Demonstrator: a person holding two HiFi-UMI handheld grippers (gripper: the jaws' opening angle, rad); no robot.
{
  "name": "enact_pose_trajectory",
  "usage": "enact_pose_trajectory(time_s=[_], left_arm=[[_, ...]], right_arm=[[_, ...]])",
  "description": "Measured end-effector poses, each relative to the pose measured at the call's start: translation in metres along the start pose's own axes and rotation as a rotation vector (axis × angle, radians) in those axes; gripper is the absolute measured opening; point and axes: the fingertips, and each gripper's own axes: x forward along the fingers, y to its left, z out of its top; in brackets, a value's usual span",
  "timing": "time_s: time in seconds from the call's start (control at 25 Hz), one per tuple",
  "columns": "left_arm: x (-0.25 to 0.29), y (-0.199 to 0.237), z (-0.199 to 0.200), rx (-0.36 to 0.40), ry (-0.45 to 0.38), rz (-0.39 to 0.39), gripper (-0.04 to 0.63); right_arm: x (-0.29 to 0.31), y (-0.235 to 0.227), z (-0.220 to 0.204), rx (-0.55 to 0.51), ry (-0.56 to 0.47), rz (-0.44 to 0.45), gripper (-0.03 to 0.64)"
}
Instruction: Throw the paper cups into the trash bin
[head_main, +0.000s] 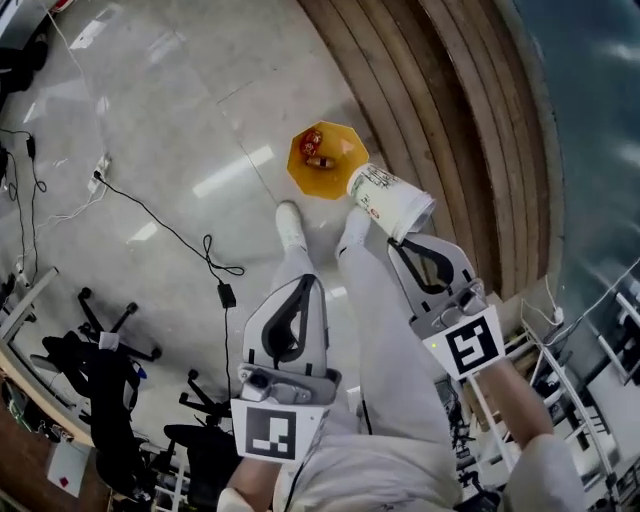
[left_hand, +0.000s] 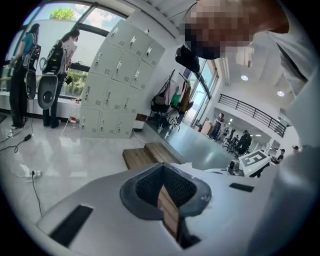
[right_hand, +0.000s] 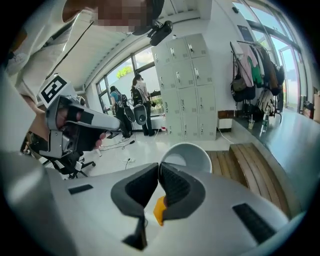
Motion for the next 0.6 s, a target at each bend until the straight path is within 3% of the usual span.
enact_pose_trajectory(time_s=[0.12,0.32,0.6], left_arm=[[0.018,0.023,-0.034,-0.005,0.052,0.012,0.006],[0.049,0.047,-0.065,0.039,0.031,0.021,0.006],[0.092,0.068,-0.12,0.037,0.083,0.018,0.006]], right_arm=[[0.037,-0.002,-0.041,-0.043,0.014,0.032,0.025],[0.079,-0.001,-0.105,-0.023,0.121,0.068,0.025],[0.113,-0.008,-0.155,-0.023,0.186,0.075,0.025]])
